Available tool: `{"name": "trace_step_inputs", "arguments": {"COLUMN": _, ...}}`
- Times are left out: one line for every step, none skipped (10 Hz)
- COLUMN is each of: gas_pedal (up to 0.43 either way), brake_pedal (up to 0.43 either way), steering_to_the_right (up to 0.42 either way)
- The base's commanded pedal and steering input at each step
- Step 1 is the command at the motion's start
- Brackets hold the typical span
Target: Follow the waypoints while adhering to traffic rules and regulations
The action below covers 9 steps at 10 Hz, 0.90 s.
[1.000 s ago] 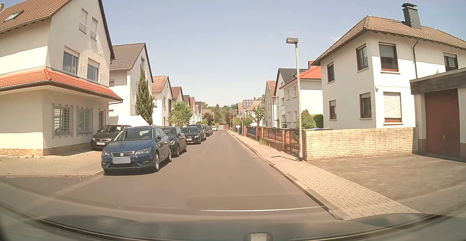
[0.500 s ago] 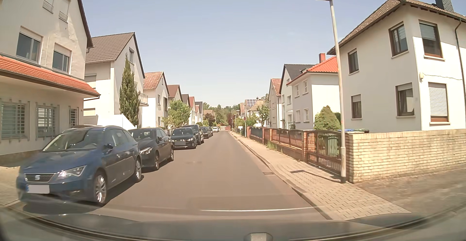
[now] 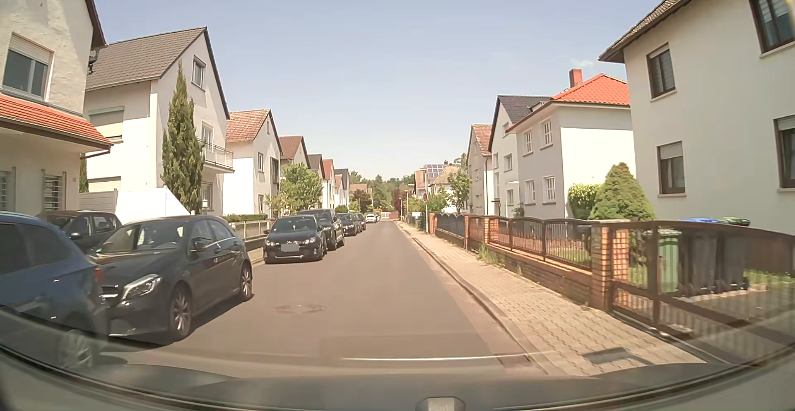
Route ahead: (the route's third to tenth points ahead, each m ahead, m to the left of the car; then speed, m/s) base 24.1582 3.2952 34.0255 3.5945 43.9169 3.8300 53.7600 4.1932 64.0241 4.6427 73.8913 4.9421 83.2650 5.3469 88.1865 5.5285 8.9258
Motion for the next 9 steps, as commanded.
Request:
{"name": "trace_step_inputs", "arguments": {"gas_pedal": 0.138, "brake_pedal": 0.000, "steering_to_the_right": -0.027}}
{"name": "trace_step_inputs", "arguments": {"gas_pedal": 0.138, "brake_pedal": 0.000, "steering_to_the_right": -0.025}}
{"name": "trace_step_inputs", "arguments": {"gas_pedal": 0.118, "brake_pedal": 0.000, "steering_to_the_right": -0.022}}
{"name": "trace_step_inputs", "arguments": {"gas_pedal": 0.098, "brake_pedal": 0.000, "steering_to_the_right": -0.016}}
{"name": "trace_step_inputs", "arguments": {"gas_pedal": 0.098, "brake_pedal": 0.000, "steering_to_the_right": -0.010}}
{"name": "trace_step_inputs", "arguments": {"gas_pedal": 0.098, "brake_pedal": 0.000, "steering_to_the_right": -0.006}}
{"name": "trace_step_inputs", "arguments": {"gas_pedal": 0.087, "brake_pedal": 0.000, "steering_to_the_right": -0.006}}
{"name": "trace_step_inputs", "arguments": {"gas_pedal": 0.087, "brake_pedal": 0.000, "steering_to_the_right": -0.006}}
{"name": "trace_step_inputs", "arguments": {"gas_pedal": 0.087, "brake_pedal": 0.000, "steering_to_the_right": -0.006}}
